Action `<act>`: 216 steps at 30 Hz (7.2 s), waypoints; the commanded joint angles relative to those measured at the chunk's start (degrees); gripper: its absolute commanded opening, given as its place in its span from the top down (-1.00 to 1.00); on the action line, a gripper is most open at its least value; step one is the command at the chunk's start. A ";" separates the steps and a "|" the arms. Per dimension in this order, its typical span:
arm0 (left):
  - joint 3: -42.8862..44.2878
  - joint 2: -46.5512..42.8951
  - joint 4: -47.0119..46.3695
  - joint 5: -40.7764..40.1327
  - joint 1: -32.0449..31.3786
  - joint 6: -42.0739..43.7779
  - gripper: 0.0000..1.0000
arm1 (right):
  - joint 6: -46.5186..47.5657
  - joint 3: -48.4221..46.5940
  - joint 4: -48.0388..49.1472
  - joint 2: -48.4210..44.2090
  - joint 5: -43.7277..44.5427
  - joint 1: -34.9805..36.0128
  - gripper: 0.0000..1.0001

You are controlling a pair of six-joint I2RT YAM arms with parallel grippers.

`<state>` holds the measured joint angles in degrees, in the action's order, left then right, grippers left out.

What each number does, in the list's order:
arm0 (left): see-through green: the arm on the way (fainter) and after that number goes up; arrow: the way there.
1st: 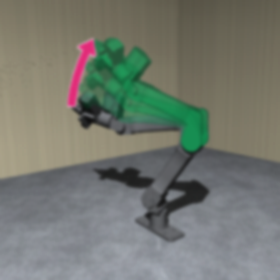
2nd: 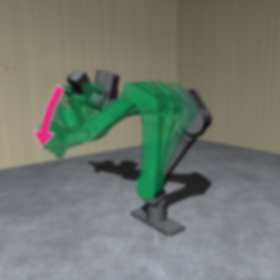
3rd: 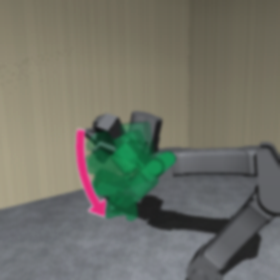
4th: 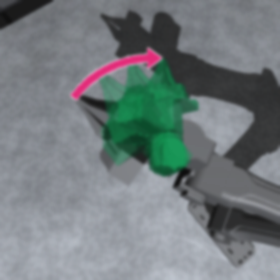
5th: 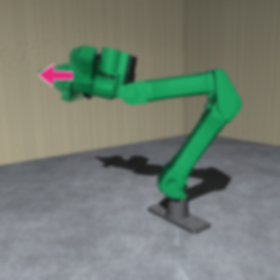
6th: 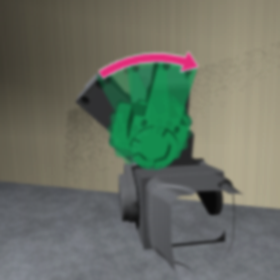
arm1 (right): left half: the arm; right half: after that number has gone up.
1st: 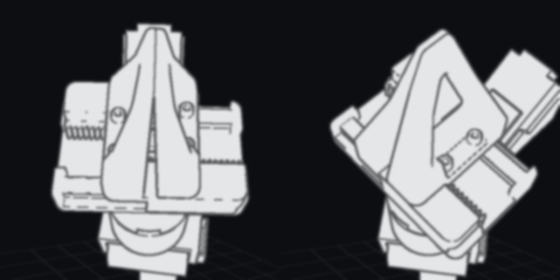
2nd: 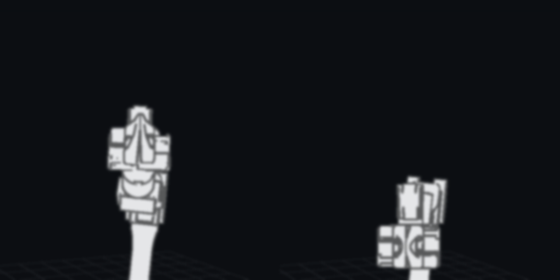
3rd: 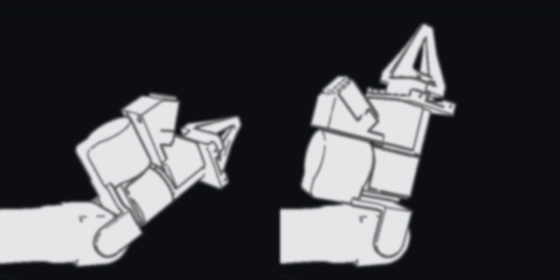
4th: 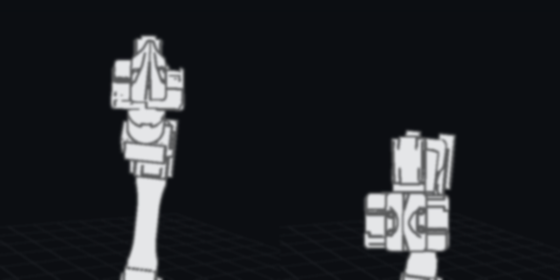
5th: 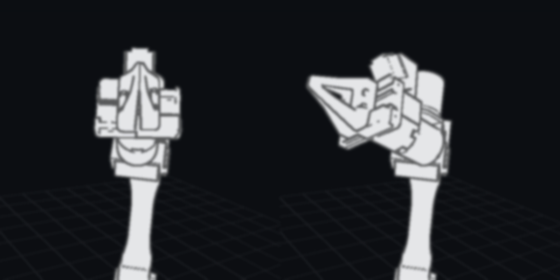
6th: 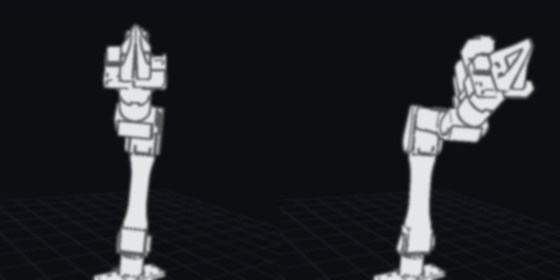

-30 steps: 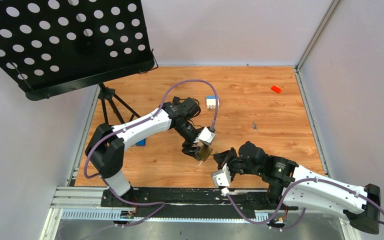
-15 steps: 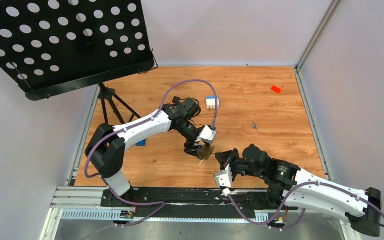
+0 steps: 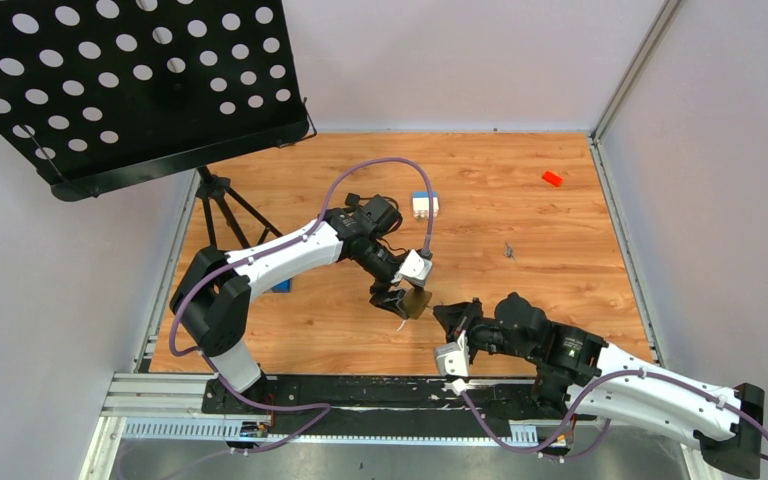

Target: Unlock with the key

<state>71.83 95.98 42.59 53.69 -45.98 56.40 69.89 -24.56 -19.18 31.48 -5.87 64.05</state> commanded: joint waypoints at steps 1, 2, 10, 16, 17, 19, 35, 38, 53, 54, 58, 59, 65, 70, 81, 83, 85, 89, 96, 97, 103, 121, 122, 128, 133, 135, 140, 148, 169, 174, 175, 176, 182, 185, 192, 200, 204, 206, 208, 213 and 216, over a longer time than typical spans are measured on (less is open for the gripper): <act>0.42 -3.81 -3.48 6.92 -0.52 -0.68 1.00 | -1.46 -0.56 3.17 -0.98 0.47 0.13 1.00; 0.39 -3.83 -3.47 6.81 -0.52 -0.58 1.00 | -1.47 -0.75 2.90 -1.06 0.55 0.15 1.00; -0.19 -3.72 -2.43 5.36 -0.52 1.62 1.00 | -1.69 -2.01 0.82 -1.63 1.24 0.04 1.00; -0.31 -3.23 -2.04 4.38 -0.53 2.72 1.00 | -2.55 -3.53 -0.95 -2.22 -0.51 -0.63 1.00; -0.29 -3.18 -1.99 4.34 -0.52 2.90 1.00 | -2.56 -3.68 -1.19 -2.26 -0.65 -0.69 1.00; -0.20 -2.96 -1.58 4.18 -0.52 3.26 1.00 | -2.44 -4.17 -1.82 -2.45 -0.68 -0.86 1.00; 0.63 -2.66 -0.97 4.53 -0.47 3.63 1.00 | -2.48 -3.97 -4.68 -1.28 -3.49 -0.87 1.00; 0.76 -2.48 -0.82 4.58 -0.51 3.63 1.00 | -2.67 -4.09 -4.15 -0.80 -3.86 -0.92 1.00; 0.85 -2.56 -0.27 4.90 -0.50 3.89 1.00 | -3.03 -3.69 -1.40 -0.06 -3.74 -0.90 1.00; 0.86 -2.56 -0.19 4.92 -0.47 3.89 1.00 | -3.08 -3.78 -1.27 -0.10 -3.71 -0.86 1.00; 0.91 -2.56 -0.10 5.01 -0.49 3.89 1.00 | -3.00 -3.68 -1.13 0.13 -3.62 -0.90 1.00; 0.94 -2.58 -0.10 5.01 -0.52 3.85 1.00 | -3.02 -3.68 -1.05 0.15 -3.69 -0.86 1.00; 1.10 -2.48 0.10 5.26 -0.52 3.89 1.00 | -3.00 -3.66 -0.73 0.41 -3.57 -0.93 1.00; 1.31 -2.47 0.23 5.44 -0.47 3.98 1.00 | -2.83 -3.49 -0.31 0.91 -3.58 -0.88 1.00; 1.26 -2.65 0.28 5.37 -0.44 4.20 1.00 | -2.86 -3.68 -1.28 1.44 -4.46 -0.88 1.00; 1.22 -2.61 0.25 5.33 -0.48 4.22 1.00 | -3.00 -3.68 -1.38 1.24 -4.71 -0.87 1.00; 1.28 -2.63 0.28 5.27 -0.44 4.24 1.00 | -2.99 -3.75 -1.47 1.21 -5.02 -0.87 1.00; 1.30 -2.56 0.37 5.27 -0.52 4.19 1.00 | -2.99 -3.79 -1.48 1.46 -5.16 -0.86 1.00; 1.40 -2.66 0.47 5.44 -0.51 4.13 1.00 | -2.86 -3.68 -1.08 2.06 -4.56 -0.88 1.00; 1.45 -2.65 0.48 5.46 -0.45 4.15 1.00 | -2.86 -3.65 -0.96 2.12 -4.39 -0.93 1.00; 1.43 -2.80 0.55 5.49 -0.50 4.24 1.00 | -2.90 -3.51 -0.39 2.61 -3.93 -0.87 1.00; 1.79 -2.59 2.03 6.91 -0.51 5.58 1.00 | -0.90 -1.81 2.95 4.37 -0.76 -0.88 1.00; 1.95 -2.50 2.34 7.02 -0.46 5.90 1.00 | -0.56 -1.61 3.27 4.37 -0.59 -0.89 1.00; 2.25 -2.38 3.64 7.40 -0.49 6.79 1.00 | 1.26 -1.07 4.03 4.46 0.89 -0.90 1.00; 2.38 -2.45 3.36 7.35 -0.52 6.51 1.00 | 1.32 -1.05 3.91 4.41 0.03 -0.81 1.00; 2.24 -2.61 2.25 7.18 -0.48 5.02 1.00 | 1.22 -1.19 3.79 4.58 0.11 -0.69 1.00; 1.45 -2.90 -2.65 5.56 -0.48 -0.62 1.00 | 0.50 -2.14 3.34 6.13 2.38 0.88 1.00; 0.31 -3.56 -7.64 5.22 -0.50 -5.45 1.00 | 0.20 -2.58 4.73 9.72 5.87 3.59 1.00; 3.11 -1.72 4.90 10.82 -0.52 7.19 1.00 | 3.26 3.73 9.53 2.11 3.18 2.43 1.00; 2.52 -2.31 0.31 9.35 -0.52 1.83 1.00 | 1.61 2.63 10.09 4.73 4.10 2.52 1.00; 2.27 -2.59 -1.25 8.99 -0.52 0.46 1.00 | 1.11 2.06 9.84 5.59 4.19 2.45 1.00; 1.84 -2.92 -2.62 8.68 -0.52 -0.78 1.00 | 0.53 1.72 9.67 6.25 4.20 2.49 1.00; -0.66 -4.44 -9.01 7.86 -0.52 -4.72 1.00 | -2.64 2.10 12.76 6.31 2.35 2.47 1.00; -0.93 -4.67 -9.31 8.28 -0.52 -4.32 1.00 | -3.24 2.04 13.18 6.79 2.51 2.48 1.00; -0.72 -4.44 -6.09 9.59 -0.52 -1.13 1.00 | -0.29 3.82 14.22 6.42 2.35 2.25 1.00; -0.85 -4.76 -3.38 9.12 -0.49 1.93 1.00 | 2.21 3.24 8.92 2.14 1.23 1.63 1.00; 0.06 -4.41 -0.37 9.63 -0.47 3.93 1.00 | 2.62 3.62 7.65 1.18 0.79 0.61 1.00; 0.67 -3.94 1.21 9.76 -0.52 5.26 1.00 | 2.82 3.85 7.22 1.29 0.86 0.13 1.00; 1.01 -3.88 2.55 9.54 -0.52 6.34 1.00 | 3.01 4.11 6.90 1.23 0.81 -0.34 1.00; 0.96 -4.07 3.13 9.63 -0.52 6.90 1.00 | 3.33 4.50 6.44 1.41 0.99 -1.06 1.00; 1.03 -4.14 3.53 9.68 -0.52 7.12 1.00 | 3.71 5.11 6.67 1.73 1.53 -1.35 1.00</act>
<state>69.71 95.15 44.25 53.80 -45.21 61.98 72.01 -20.49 -12.93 32.82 -7.46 63.96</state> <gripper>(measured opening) 0.719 0.014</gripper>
